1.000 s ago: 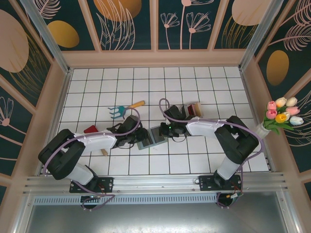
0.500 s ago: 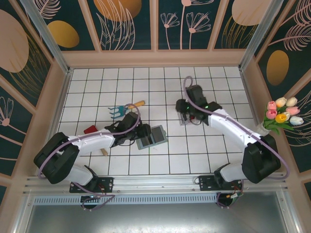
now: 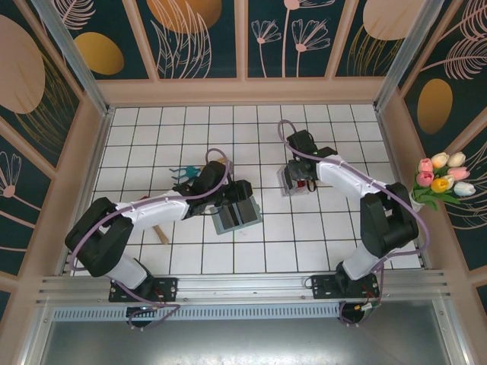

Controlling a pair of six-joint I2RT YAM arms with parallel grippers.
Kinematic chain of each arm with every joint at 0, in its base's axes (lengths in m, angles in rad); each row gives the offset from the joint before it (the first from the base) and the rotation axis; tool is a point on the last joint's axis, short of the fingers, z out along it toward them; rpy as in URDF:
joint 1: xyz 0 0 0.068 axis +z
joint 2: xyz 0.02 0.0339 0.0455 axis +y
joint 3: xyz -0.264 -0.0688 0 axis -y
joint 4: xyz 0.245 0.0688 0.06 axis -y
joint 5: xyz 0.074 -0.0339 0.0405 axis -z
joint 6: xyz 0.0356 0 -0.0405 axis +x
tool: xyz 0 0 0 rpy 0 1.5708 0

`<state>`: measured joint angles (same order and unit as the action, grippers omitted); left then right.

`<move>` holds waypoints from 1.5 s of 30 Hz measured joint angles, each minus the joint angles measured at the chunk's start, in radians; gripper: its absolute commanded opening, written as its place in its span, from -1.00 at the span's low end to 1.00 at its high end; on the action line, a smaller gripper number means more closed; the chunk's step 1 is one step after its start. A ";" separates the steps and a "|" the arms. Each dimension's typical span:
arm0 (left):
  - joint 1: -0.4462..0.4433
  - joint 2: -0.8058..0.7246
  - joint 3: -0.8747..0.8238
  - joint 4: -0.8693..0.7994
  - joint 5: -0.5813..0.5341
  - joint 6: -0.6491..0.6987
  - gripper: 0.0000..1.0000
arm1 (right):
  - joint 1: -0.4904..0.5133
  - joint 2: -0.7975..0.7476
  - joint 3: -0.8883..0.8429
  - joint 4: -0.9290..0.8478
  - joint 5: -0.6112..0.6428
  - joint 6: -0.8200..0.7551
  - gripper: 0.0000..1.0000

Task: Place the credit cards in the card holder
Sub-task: Move the storage box to the center of the table, then pick up the credit card from the storage box.

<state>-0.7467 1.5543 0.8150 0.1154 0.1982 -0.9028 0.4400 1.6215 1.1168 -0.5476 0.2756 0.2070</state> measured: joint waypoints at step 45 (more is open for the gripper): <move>0.000 -0.007 -0.008 -0.014 -0.009 -0.008 0.16 | 0.291 0.246 0.205 -0.079 0.214 0.106 -0.26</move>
<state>-0.7467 1.5471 0.8074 0.1013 0.1894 -0.9108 0.7315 1.8675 1.3216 -0.6262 0.4900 0.3134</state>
